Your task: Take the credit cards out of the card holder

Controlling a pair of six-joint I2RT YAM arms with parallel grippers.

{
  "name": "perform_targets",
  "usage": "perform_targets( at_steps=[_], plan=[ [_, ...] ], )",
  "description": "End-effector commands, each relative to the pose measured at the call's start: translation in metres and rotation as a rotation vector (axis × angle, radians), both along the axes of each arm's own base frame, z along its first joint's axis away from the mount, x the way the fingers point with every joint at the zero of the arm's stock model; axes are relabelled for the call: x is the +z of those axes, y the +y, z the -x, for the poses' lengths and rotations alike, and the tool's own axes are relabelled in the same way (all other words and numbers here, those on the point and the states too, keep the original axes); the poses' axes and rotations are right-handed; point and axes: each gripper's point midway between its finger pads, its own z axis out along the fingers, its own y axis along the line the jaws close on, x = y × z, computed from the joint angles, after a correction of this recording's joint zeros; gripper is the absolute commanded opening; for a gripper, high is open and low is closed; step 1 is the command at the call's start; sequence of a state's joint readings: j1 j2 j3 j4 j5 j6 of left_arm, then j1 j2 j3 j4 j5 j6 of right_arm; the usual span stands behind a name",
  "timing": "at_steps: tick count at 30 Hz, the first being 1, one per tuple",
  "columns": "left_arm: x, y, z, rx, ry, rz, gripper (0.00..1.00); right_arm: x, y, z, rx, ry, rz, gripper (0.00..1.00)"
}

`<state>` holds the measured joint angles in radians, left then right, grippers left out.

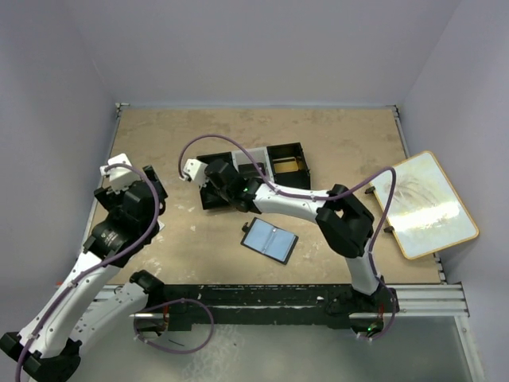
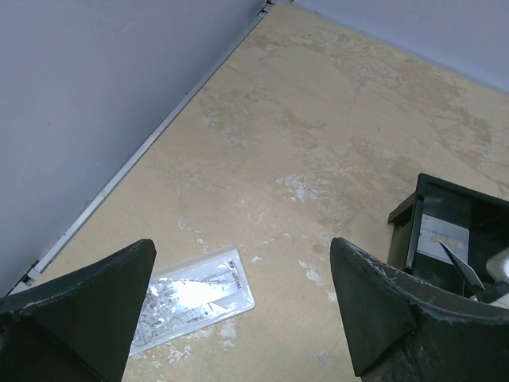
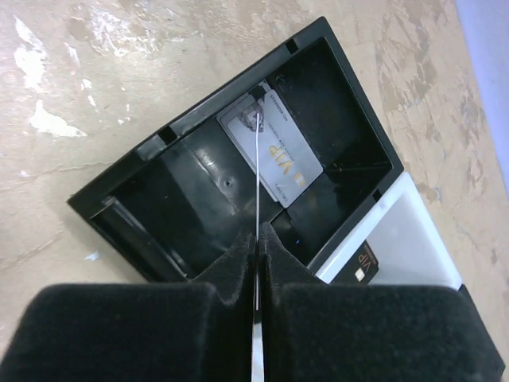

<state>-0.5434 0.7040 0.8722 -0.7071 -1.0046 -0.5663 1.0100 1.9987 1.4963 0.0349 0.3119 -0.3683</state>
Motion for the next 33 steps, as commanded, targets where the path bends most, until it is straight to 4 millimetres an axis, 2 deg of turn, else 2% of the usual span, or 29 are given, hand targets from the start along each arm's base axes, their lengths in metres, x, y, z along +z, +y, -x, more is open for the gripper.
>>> perform_targets(
  at_steps=[1, 6, 12, 23, 27, 30, 33],
  plan=[
    [0.012, 0.008, 0.004, 0.048, -0.056, 0.022, 0.89, 0.03, 0.012, -0.023, 0.07, -0.093, 0.005, 0.0],
    [0.017, 0.013, 0.009, 0.062, -0.092, 0.038, 0.89, 0.02, 0.017, -0.041, 0.08, -0.13, 0.092, 0.0],
    [0.017, 0.014, 0.01, 0.062, -0.094, 0.038, 0.89, -0.002, 0.01, -0.066, 0.069, -0.175, 0.199, 0.0],
    [0.019, 0.014, 0.01, 0.066, -0.097, 0.036, 0.89, -0.014, 0.014, -0.098, 0.097, -0.269, 0.294, 0.05],
    [0.02, 0.017, 0.012, 0.076, -0.107, 0.035, 0.89, -0.027, 0.018, -0.1, 0.135, -0.248, 0.316, 0.08],
    [0.022, 0.019, 0.014, 0.083, -0.116, 0.037, 0.89, -0.041, 0.018, -0.096, 0.157, -0.192, 0.326, 0.16],
    [0.023, 0.02, 0.014, 0.085, -0.121, 0.039, 0.89, -0.045, 0.019, -0.091, 0.173, -0.138, 0.3, 0.26]
  ],
)
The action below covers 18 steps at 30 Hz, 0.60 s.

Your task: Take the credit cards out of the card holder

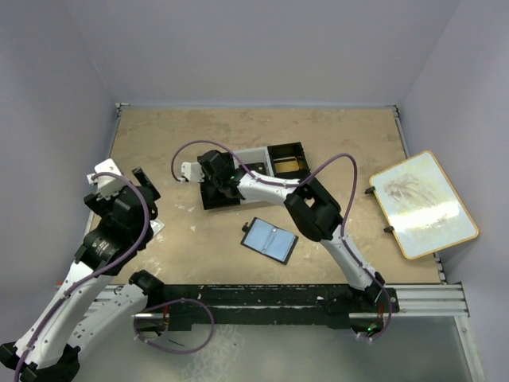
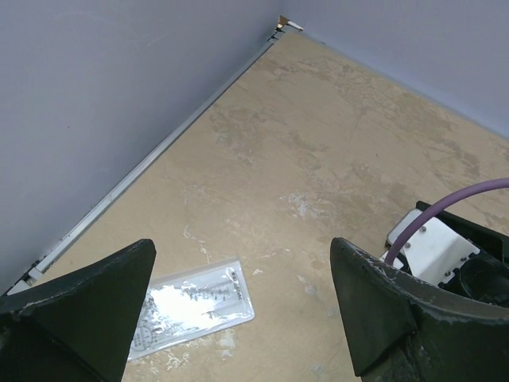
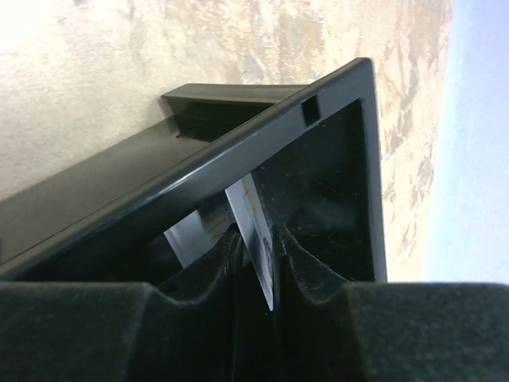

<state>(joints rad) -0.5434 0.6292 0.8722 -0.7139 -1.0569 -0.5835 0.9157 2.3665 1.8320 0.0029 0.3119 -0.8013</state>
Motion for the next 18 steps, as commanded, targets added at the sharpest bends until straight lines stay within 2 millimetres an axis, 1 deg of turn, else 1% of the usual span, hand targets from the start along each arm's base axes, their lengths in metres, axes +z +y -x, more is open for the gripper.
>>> perform_targets(
  at_steps=[1, 4, 8, 12, 15, 18],
  plan=[
    [0.008, 0.005, 0.001, 0.034, -0.04, 0.011, 0.89, 0.019, 0.007, 0.002, 0.022, 0.04, -0.055, 0.27],
    [0.007, 0.004, 0.0, 0.03, -0.034, 0.007, 0.89, 0.028, 0.006, 0.006, 0.024, 0.056, -0.081, 0.29],
    [0.005, 0.003, -0.002, 0.024, -0.022, 0.002, 0.89, 0.045, 0.003, 0.01, 0.028, 0.067, -0.112, 0.37],
    [0.003, 0.001, -0.003, 0.017, -0.012, 0.0, 0.89, 0.058, 0.001, 0.012, 0.009, 0.079, -0.157, 0.38],
    [0.002, 0.0, -0.004, 0.013, -0.005, -0.002, 0.89, 0.073, 0.005, 0.019, 0.02, 0.106, -0.223, 0.39],
    [0.001, -0.001, -0.004, 0.007, -0.003, 0.001, 0.89, 0.088, 0.003, 0.022, -0.005, 0.115, -0.289, 0.39]
  ],
)
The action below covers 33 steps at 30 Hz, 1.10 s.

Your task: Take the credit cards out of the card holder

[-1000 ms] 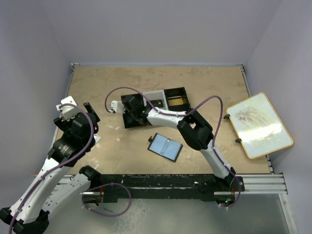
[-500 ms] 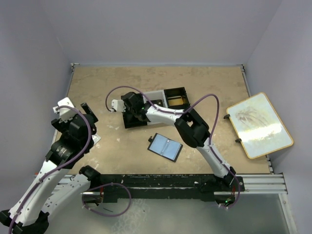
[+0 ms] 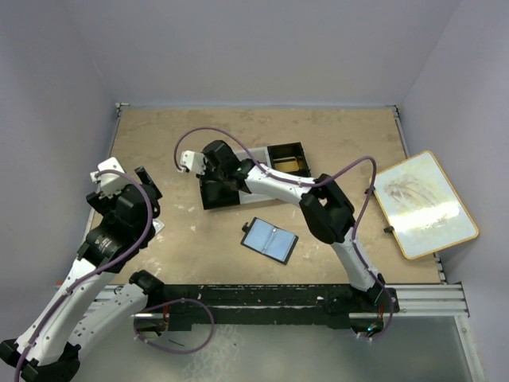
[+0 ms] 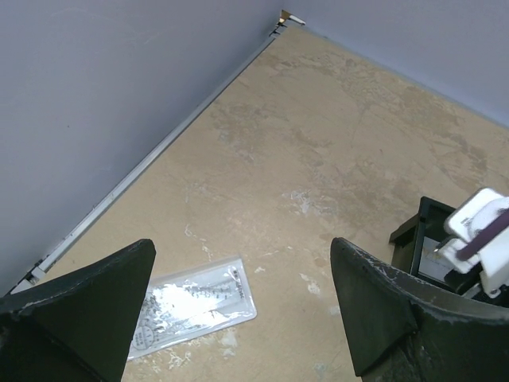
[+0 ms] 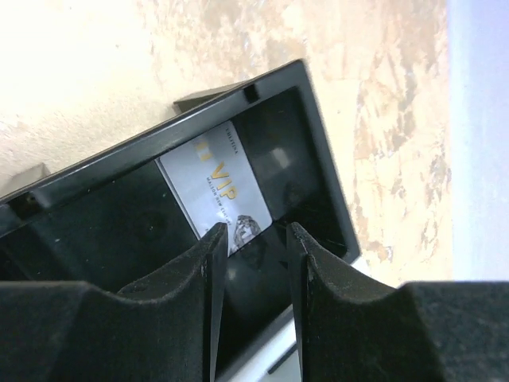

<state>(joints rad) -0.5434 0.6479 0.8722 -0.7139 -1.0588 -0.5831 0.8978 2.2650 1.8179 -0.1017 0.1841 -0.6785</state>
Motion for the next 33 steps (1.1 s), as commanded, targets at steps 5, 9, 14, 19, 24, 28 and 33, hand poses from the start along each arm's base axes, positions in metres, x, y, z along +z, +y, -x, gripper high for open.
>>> perform_targets(
  at_steps=[5, 9, 14, 19, 24, 28, 33],
  plan=[
    [0.003, -0.001, -0.002, -0.003, -0.015, 0.016, 0.89, 0.097, -0.018, 0.013, -0.237, 0.056, -0.354, 0.39],
    [0.002, -0.006, -0.003, -0.034, -0.009, 0.027, 0.89, 0.104, -0.07, 0.045, -0.602, 0.194, -0.622, 0.41],
    [0.009, -0.051, -0.011, -0.328, -0.064, 0.108, 0.88, 0.065, -0.131, 0.109, -0.931, 0.416, -0.854, 0.41],
    [0.002, -0.127, -0.011, -0.717, -0.065, 0.258, 0.76, 0.019, -0.169, 0.165, -1.075, 0.577, -0.928, 0.41],
    [-0.028, -0.212, -0.001, -1.035, 0.064, 0.524, 0.69, -0.011, -0.196, 0.199, -1.173, 0.667, -0.956, 0.42],
    [-0.055, -0.242, 0.016, -1.099, 0.166, 0.498, 0.68, -0.028, -0.221, 0.213, -1.286, 0.638, -0.898, 0.51],
    [-0.094, -0.277, 0.03, -1.139, 0.311, 0.417, 0.65, -0.035, -0.219, 0.221, -1.264, 0.683, -0.917, 0.5]
  ],
)
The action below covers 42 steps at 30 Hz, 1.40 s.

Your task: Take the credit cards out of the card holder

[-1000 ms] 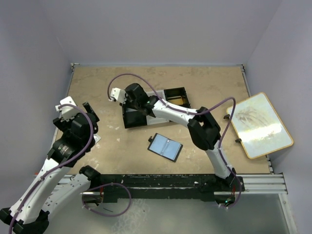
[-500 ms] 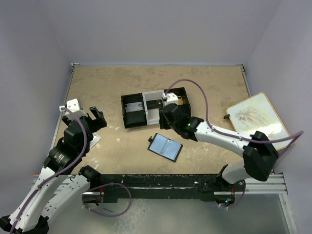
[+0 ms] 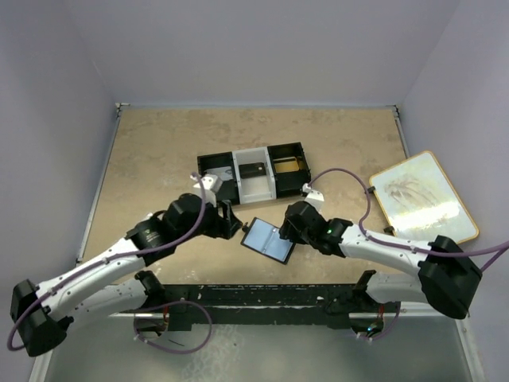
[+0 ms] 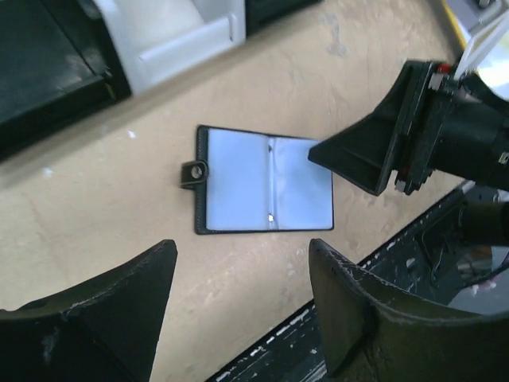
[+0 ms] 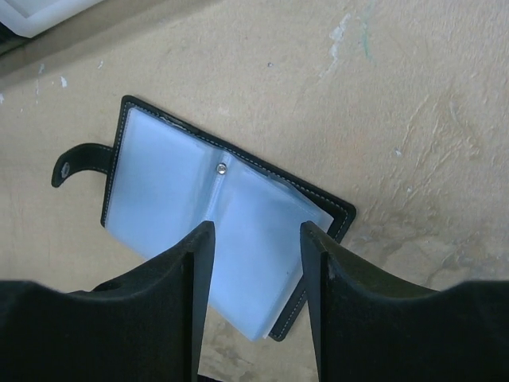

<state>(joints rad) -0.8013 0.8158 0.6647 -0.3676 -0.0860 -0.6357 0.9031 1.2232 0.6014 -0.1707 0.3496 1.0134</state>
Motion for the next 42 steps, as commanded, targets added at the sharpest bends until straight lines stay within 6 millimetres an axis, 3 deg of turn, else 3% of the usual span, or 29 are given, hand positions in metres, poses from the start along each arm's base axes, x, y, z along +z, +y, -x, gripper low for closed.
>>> perform_targets(
  at_steps=[1, 9, 15, 20, 24, 33, 36, 42],
  plan=[
    [-0.002, -0.038, 0.004, -0.063, -0.005, 0.011, 0.64, 0.0, 0.003, 0.005, -0.032, 0.002, -0.077, 0.49],
    [-0.056, -0.07, 0.005, -0.102, 0.049, -0.099, 0.62, -0.019, 0.002, 0.014, -0.047, 0.056, -0.088, 0.5],
    [-0.107, -0.076, 0.007, -0.115, 0.11, -0.199, 0.62, -0.034, 0.007, 0.027, -0.023, 0.114, -0.129, 0.49],
    [-0.131, -0.08, 0.009, -0.111, 0.137, -0.219, 0.61, -0.039, 0.009, 0.023, -0.015, 0.106, -0.107, 0.49],
    [-0.139, -0.076, 0.005, -0.075, 0.133, -0.241, 0.59, -0.04, 0.016, 0.017, 0.004, 0.097, -0.113, 0.44],
    [-0.152, -0.072, 0.006, -0.052, 0.153, -0.258, 0.55, -0.036, 0.027, 0.0, 0.079, 0.06, -0.119, 0.15],
    [-0.145, -0.055, -0.002, 0.038, 0.121, -0.291, 0.57, -0.034, 0.024, -0.004, 0.097, 0.036, -0.081, 0.01],
    [-0.114, -0.025, -0.018, 0.171, 0.028, -0.347, 0.65, -0.019, 0.021, -0.01, 0.178, -0.039, -0.059, 0.0]
  ],
)
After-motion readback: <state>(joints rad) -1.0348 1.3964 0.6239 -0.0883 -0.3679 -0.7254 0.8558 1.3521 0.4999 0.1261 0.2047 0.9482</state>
